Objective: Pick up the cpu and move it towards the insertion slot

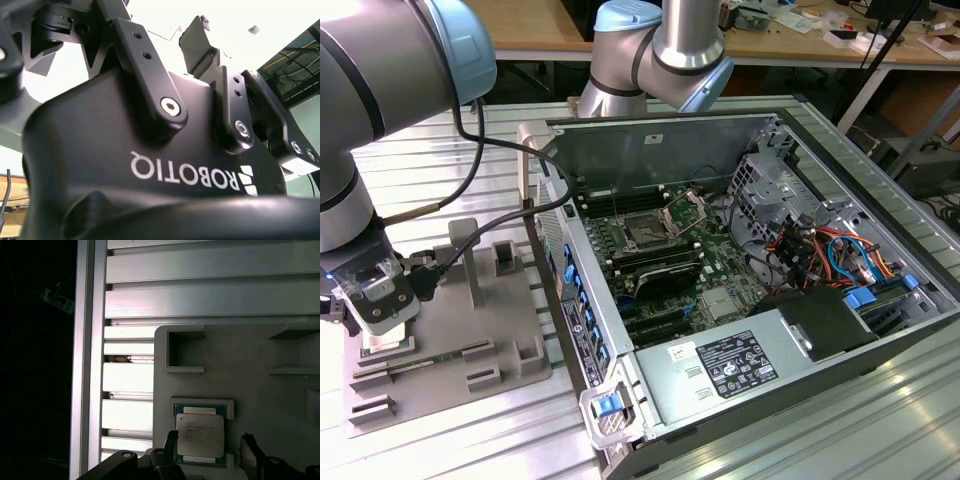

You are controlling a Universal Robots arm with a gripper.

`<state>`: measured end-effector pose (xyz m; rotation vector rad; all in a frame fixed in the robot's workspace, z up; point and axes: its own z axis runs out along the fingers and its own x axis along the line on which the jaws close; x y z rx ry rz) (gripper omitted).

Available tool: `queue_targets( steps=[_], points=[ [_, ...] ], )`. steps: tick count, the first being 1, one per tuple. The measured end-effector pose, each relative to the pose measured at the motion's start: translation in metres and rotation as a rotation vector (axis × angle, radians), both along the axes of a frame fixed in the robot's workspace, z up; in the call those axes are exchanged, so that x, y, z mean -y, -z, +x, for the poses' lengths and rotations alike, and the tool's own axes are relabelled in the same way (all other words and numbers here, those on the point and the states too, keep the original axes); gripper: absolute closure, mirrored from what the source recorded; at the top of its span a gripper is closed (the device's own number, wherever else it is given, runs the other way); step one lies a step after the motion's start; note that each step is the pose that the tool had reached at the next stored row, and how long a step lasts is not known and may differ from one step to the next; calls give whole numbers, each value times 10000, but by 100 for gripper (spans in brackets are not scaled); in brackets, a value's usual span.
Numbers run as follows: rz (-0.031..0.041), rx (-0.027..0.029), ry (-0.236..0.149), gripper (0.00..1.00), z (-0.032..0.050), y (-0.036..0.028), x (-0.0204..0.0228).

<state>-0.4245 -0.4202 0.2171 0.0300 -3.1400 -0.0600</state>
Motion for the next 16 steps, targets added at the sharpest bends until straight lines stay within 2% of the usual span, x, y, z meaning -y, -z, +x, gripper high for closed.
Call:
queue_targets(
  steps=[16],
  points=[
    [0, -1, 0, 39, -20, 56, 2]
  ],
)
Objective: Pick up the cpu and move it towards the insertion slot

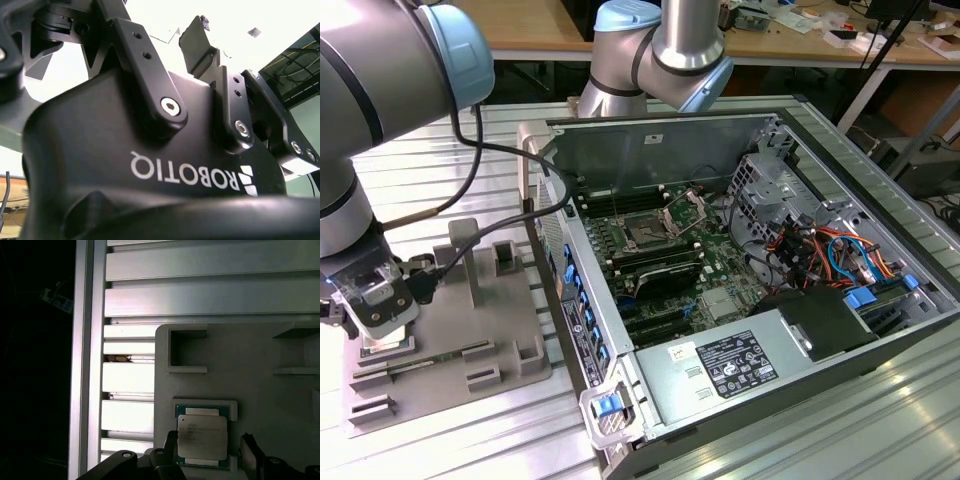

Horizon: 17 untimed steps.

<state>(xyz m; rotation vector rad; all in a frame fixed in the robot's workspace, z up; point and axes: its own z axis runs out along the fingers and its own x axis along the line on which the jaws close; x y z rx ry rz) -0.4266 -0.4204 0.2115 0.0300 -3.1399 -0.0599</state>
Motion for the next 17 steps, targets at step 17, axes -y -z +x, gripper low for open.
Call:
queue_targets(
  steps=[17],
  points=[
    [6, 1, 0, 39, 0, 58, 0]
  ],
)
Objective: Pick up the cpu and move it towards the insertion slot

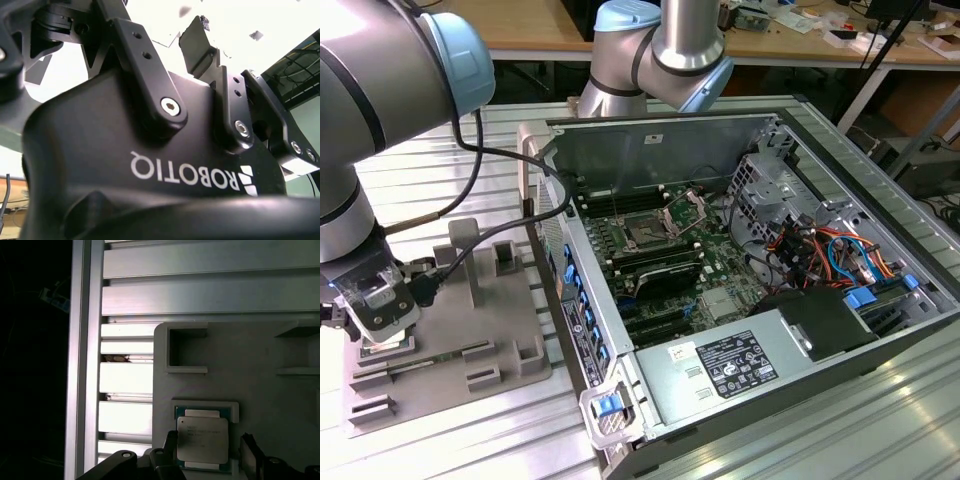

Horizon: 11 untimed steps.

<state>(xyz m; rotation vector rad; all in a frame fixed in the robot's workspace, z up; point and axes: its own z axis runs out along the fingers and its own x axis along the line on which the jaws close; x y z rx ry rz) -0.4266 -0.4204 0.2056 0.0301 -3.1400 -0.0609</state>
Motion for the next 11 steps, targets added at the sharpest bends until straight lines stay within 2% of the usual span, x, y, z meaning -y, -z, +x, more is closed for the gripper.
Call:
queue_targets(
  steps=[11],
  points=[
    [0, 0, 0, 39, 0, 35, 0]
  ],
)
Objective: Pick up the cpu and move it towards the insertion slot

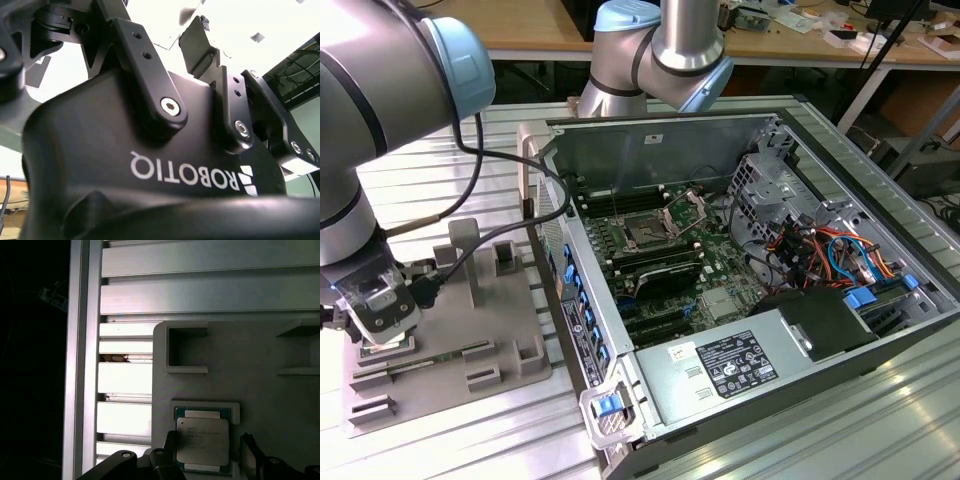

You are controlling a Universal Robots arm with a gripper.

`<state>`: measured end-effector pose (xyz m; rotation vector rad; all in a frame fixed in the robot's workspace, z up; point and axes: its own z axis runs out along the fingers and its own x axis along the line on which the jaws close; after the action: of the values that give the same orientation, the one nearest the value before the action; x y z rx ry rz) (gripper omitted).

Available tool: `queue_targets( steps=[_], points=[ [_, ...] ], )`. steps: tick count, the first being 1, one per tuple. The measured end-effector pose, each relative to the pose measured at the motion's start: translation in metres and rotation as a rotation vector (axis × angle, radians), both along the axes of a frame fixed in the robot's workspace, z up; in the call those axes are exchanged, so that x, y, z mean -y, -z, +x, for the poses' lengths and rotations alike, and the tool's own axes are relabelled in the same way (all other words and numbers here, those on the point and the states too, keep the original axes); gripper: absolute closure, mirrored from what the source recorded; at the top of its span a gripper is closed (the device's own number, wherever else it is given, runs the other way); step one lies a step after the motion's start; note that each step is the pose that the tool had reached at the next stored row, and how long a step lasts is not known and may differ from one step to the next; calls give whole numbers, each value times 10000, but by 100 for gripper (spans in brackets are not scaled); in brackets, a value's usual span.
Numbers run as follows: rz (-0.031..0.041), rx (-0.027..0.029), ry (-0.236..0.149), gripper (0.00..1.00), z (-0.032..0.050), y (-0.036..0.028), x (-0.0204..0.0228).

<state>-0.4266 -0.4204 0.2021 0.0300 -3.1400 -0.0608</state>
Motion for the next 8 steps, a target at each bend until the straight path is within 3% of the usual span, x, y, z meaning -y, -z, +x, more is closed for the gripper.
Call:
queue_targets(
  steps=[8],
  points=[
    [0, 0, 0, 39, 0, 29, 0]
  ],
)
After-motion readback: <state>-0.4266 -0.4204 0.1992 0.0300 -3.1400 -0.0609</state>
